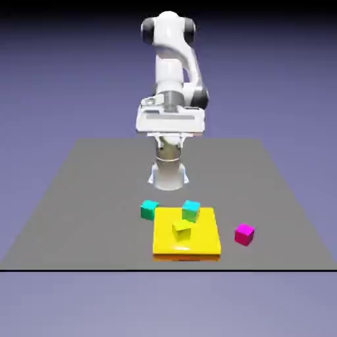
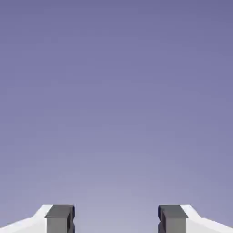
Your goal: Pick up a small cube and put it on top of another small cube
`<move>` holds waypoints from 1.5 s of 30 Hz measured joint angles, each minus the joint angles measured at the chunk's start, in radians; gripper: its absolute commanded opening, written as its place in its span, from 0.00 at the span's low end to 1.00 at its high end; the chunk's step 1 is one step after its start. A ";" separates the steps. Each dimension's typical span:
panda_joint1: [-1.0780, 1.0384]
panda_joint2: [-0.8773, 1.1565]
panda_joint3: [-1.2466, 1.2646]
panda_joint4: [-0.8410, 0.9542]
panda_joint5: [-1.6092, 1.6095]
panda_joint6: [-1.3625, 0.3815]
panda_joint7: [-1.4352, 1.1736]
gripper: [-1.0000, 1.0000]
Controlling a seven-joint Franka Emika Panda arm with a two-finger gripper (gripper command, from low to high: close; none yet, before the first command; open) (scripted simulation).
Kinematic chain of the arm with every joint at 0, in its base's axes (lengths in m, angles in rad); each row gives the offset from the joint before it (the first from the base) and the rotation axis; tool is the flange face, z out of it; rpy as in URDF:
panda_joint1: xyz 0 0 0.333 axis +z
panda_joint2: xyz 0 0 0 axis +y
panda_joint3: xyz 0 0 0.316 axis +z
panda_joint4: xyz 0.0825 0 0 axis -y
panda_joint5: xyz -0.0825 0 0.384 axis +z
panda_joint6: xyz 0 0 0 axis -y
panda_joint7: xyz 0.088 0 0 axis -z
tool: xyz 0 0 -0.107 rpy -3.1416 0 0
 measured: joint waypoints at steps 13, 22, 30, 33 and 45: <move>0.358 0.107 -0.329 -0.059 0.453 0.102 0.565 0.50; 0.605 0.181 -0.556 -0.100 0.767 0.173 0.957 0.50; 0.825 0.247 -0.759 -0.136 1.046 0.236 1.305 0.50; 0.908 0.271 -0.835 -0.150 1.150 0.259 1.435 0.50; 1.238 0.370 -1.138 -0.205 1.569 0.354 1.957 0.50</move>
